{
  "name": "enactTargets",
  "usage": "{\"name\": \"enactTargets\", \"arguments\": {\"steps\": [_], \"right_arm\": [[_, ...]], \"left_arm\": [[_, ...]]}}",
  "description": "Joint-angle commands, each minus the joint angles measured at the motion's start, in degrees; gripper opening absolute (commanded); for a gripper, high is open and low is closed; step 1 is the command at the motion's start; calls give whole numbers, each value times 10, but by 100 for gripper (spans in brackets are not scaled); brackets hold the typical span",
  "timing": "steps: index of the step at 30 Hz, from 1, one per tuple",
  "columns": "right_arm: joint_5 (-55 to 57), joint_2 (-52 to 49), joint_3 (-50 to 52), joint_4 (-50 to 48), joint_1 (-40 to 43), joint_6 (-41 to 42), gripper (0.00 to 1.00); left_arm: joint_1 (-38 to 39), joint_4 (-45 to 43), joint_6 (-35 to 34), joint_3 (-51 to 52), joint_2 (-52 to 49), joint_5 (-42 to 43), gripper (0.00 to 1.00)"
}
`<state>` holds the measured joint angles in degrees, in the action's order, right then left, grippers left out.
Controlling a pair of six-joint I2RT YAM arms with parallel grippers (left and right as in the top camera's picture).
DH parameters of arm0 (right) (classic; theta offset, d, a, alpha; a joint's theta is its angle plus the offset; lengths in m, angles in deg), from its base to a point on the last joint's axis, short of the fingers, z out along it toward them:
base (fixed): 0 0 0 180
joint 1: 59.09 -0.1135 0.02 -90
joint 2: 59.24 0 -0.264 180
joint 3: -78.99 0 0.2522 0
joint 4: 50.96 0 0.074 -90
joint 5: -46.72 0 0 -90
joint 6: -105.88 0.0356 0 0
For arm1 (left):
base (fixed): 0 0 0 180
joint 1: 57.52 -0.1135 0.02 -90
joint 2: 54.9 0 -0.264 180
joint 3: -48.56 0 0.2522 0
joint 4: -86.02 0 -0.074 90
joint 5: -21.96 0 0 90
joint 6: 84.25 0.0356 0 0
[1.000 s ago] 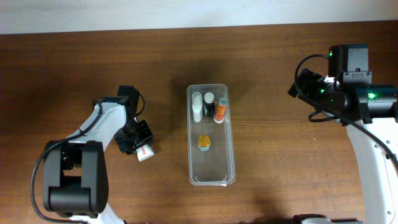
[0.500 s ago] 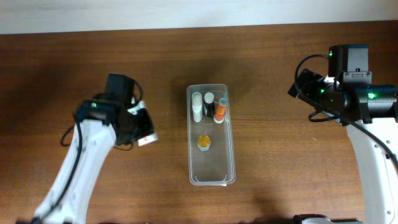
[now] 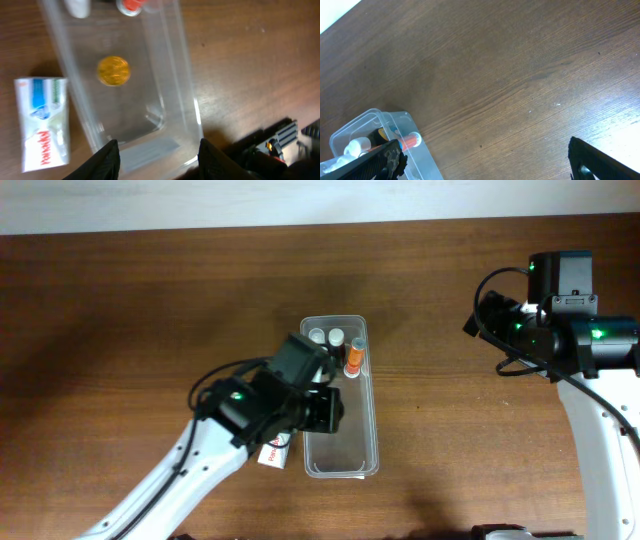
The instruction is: Pack container
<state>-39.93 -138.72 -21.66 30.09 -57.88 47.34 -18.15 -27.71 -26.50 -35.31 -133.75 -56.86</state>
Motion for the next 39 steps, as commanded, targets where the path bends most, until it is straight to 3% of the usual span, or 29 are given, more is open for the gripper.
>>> {"name": "enactTargets", "arguments": {"steps": [1, 7, 14, 20, 27, 31, 34, 39], "right_arm": [[-1, 3, -7, -2, 4, 4, 98], [-1, 3, -7, -2, 4, 4, 98], [-1, 3, -7, -2, 4, 4, 98], [-1, 3, -7, -2, 4, 4, 98], [-1, 3, -7, -2, 4, 4, 98], [-1, 3, -7, -2, 4, 4, 99], [-1, 3, -7, -2, 4, 4, 98], [-1, 3, -7, -2, 4, 4, 98]], "left_arm": [[11, 0, -8, -6, -26, -28, 51], [-41, 47, -6, -7, -18, -70, 55], [-144, 116, 151, -2, -12, -91, 77], [-167, 149, 215, 17, -66, -99, 85], [-167, 126, 261, 34, -167, -97, 87], [-167, 100, 268, 37, -218, -78, 83], [-167, 83, 299, 37, -244, -25, 83], [-167, 84, 310, 37, -263, -17, 81]]}}
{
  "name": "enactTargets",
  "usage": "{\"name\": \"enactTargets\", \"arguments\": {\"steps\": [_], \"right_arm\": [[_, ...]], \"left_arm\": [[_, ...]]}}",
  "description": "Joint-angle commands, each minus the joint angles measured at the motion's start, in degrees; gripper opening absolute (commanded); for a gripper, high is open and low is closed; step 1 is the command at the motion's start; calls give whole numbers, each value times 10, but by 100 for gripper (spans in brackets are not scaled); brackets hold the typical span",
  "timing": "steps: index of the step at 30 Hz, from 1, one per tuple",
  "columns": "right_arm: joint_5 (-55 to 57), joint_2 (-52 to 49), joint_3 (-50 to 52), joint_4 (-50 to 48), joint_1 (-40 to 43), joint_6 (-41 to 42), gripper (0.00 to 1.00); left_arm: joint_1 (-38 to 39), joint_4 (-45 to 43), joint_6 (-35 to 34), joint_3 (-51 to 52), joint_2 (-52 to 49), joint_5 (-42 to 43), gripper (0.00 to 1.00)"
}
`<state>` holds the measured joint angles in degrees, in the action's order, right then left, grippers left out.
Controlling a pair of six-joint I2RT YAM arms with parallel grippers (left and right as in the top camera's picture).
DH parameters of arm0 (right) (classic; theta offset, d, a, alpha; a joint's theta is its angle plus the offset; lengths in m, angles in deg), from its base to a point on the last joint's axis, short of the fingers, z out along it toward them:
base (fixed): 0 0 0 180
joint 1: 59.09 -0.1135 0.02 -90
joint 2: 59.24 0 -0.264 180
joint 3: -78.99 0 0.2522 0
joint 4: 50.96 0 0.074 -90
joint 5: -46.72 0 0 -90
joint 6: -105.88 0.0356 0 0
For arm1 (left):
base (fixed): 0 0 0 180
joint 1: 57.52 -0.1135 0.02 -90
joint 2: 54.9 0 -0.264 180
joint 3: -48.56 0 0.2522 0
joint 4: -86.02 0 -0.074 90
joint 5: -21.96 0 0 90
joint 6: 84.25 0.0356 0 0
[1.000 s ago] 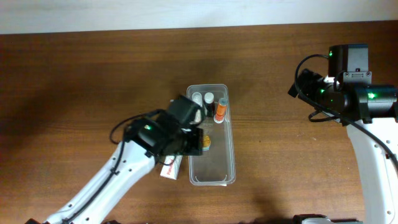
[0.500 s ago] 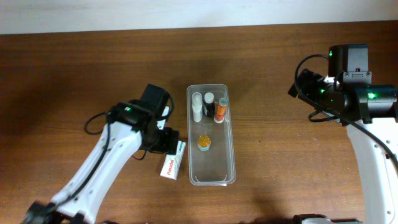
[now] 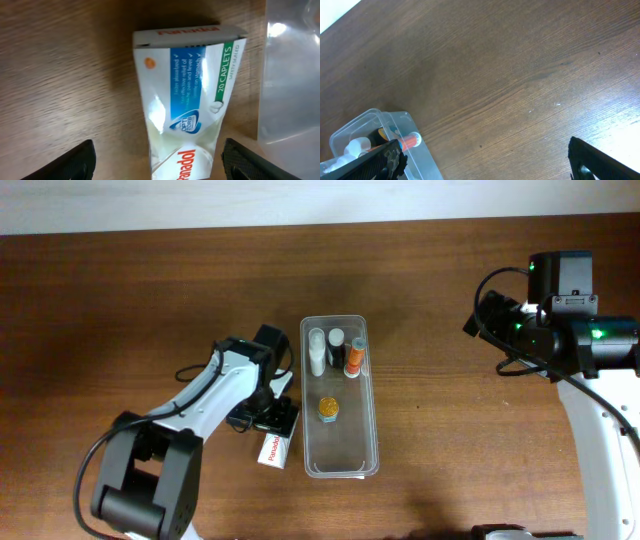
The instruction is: Pack container
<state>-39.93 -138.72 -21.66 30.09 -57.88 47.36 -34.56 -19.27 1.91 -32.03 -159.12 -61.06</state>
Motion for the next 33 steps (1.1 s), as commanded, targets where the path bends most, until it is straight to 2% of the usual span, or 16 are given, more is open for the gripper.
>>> {"name": "enactTargets", "arguments": {"steps": [1, 12, 17, 23, 29, 33], "right_arm": [[-1, 3, -7, -2, 4, 3, 98], [-1, 3, -7, -2, 4, 3, 98], [-1, 3, -7, -2, 4, 3, 98], [-1, 3, -7, -2, 4, 3, 98], [-1, 3, -7, -2, 4, 3, 98], [-1, 3, -7, -2, 4, 3, 98]], "left_arm": [[-2, -1, 31, 4, -9, 25, 81], [-3, -56, 3, 57, -10, -8, 84], [-3, -69, -31, 61, -10, -8, 73], [-4, -84, -52, 59, -10, -8, 50], [-13, -63, -52, 32, 0, -8, 39], [-17, -23, -52, -10, 29, -23, 38]]}}
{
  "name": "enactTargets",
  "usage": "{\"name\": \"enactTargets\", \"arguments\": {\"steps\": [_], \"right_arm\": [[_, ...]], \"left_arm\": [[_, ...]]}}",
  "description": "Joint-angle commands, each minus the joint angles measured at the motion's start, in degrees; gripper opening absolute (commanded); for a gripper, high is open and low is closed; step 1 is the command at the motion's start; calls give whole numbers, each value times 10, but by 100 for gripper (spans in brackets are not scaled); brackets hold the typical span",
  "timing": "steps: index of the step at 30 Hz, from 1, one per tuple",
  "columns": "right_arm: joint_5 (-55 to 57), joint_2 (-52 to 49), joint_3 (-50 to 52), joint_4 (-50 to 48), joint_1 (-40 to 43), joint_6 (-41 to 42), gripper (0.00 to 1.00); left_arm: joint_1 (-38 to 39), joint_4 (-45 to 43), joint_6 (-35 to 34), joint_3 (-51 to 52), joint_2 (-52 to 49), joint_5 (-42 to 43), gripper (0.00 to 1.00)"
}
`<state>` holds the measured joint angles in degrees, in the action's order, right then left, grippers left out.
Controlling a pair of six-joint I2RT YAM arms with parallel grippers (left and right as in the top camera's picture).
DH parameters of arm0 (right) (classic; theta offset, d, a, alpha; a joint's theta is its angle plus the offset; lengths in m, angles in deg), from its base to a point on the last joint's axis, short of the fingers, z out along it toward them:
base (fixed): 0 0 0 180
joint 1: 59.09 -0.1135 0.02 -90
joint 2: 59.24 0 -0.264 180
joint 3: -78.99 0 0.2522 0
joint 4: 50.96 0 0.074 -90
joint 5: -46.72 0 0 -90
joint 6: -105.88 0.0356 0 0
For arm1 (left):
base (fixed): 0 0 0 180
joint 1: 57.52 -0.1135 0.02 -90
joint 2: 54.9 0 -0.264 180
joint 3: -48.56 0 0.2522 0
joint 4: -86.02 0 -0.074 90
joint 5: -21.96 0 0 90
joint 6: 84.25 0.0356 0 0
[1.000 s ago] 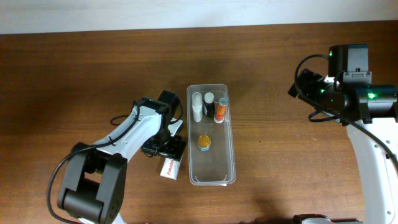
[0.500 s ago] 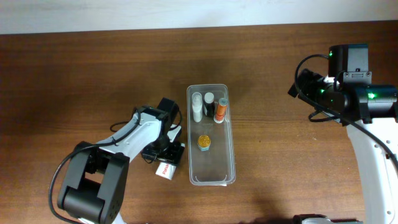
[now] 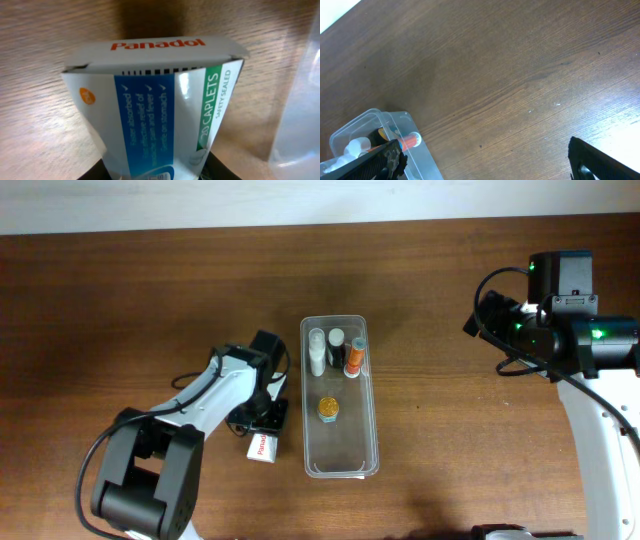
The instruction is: Pack container
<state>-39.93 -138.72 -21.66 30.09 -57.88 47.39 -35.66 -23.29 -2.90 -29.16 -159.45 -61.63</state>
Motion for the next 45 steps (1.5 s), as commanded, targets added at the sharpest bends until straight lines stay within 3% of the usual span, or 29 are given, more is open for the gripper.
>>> {"name": "enactTargets", "arguments": {"steps": [1, 8, 16, 29, 38, 41, 45], "right_arm": [[-1, 3, -7, -2, 4, 3, 99], [-1, 3, -7, -2, 4, 3, 98], [-1, 3, -7, -2, 4, 3, 98], [-1, 3, -7, -2, 4, 3, 99], [-1, 3, -7, -2, 4, 3, 98], [-1, 3, -7, -2, 4, 3, 98], [-1, 3, -7, -2, 4, 3, 98]], "left_arm": [[-6, 28, -3, -49, 42, -23, 38], [-1, 124, -19, -171, 133, -17, 39], [63, 84, -135, -200, 195, 42, 39], [227, 9, -212, -196, 109, 10, 39], [237, -20, -229, -196, 31, 9, 40], [237, -23, -244, -196, 26, 9, 49], [237, -23, -246, -196, 26, 20, 50]]}}
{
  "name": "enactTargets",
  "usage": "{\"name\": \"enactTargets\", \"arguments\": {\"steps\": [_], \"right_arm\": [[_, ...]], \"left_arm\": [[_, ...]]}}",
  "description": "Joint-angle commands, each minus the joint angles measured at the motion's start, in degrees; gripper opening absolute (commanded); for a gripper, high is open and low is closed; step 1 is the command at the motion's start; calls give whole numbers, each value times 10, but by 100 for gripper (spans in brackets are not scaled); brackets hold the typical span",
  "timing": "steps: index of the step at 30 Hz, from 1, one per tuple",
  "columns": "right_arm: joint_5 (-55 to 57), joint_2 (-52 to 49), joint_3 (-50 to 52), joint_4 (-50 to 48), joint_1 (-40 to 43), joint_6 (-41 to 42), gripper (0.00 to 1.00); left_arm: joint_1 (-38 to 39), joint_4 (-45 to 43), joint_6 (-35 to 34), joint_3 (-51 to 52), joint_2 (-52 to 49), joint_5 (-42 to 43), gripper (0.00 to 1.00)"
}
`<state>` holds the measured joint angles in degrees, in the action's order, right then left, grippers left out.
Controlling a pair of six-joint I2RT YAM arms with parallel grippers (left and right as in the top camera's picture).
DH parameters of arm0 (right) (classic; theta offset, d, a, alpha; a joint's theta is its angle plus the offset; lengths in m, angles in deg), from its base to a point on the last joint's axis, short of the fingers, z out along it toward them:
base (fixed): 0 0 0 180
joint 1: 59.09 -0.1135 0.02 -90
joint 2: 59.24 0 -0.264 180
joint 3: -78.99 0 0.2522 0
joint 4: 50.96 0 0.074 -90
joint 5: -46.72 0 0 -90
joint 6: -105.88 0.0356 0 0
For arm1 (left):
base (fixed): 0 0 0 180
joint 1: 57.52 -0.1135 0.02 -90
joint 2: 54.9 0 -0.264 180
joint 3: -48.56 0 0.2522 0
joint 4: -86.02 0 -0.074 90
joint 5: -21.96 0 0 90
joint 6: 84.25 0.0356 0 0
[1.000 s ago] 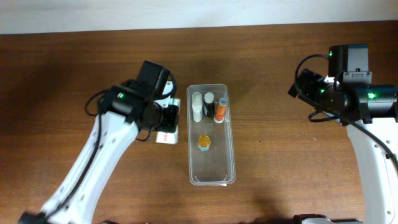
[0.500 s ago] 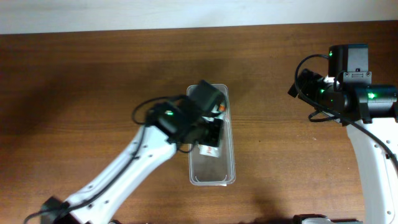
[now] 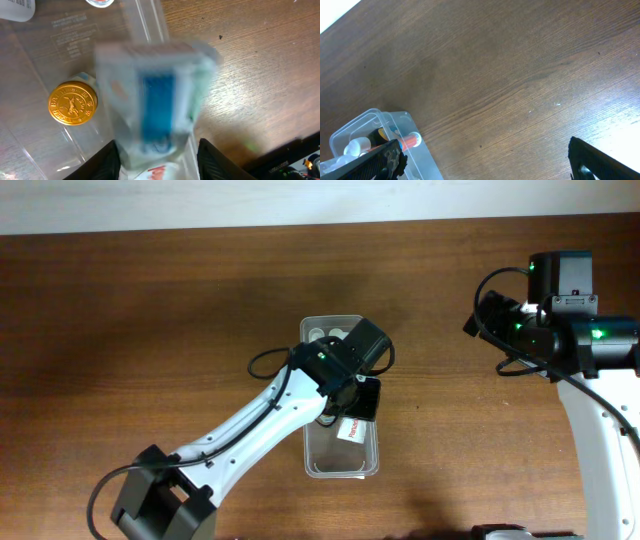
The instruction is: Pack container
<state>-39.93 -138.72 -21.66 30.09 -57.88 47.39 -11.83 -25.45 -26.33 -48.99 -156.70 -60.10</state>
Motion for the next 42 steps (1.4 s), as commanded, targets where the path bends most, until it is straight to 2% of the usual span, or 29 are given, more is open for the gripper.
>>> {"name": "enactTargets", "arguments": {"steps": [1, 11, 15, 19, 27, 31, 35, 39, 41, 42], "right_arm": [[-1, 3, -7, -2, 4, 3, 98], [-1, 3, -7, -2, 4, 3, 98], [-1, 3, -7, -2, 4, 3, 98], [-1, 3, -7, -2, 4, 3, 98], [-1, 3, -7, -2, 4, 3, 98], [-1, 3, -7, -2, 4, 3, 98], [-1, 3, -7, -2, 4, 3, 98], [-1, 3, -7, -2, 4, 3, 98], [-1, 3, -7, -2, 4, 3, 98], [-1, 3, -7, -2, 4, 3, 98]], "left_arm": [[-1, 0, -12, 2, -1, 5, 49], [-10, 2, -11, -9, 58, -23, 50], [-15, 2, -11, -9, 87, -73, 55], [-20, 7, -2, -9, 94, -82, 56], [-56, 50, 9, -9, 106, -112, 56], [-124, 73, 9, -9, 146, -136, 64], [-238, 84, 27, -9, 206, -138, 72], [-341, 99, 46, -9, 244, -138, 86], [-388, 111, 54, -9, 255, -138, 99], [-409, 119, 54, -9, 258, -138, 99]]}}
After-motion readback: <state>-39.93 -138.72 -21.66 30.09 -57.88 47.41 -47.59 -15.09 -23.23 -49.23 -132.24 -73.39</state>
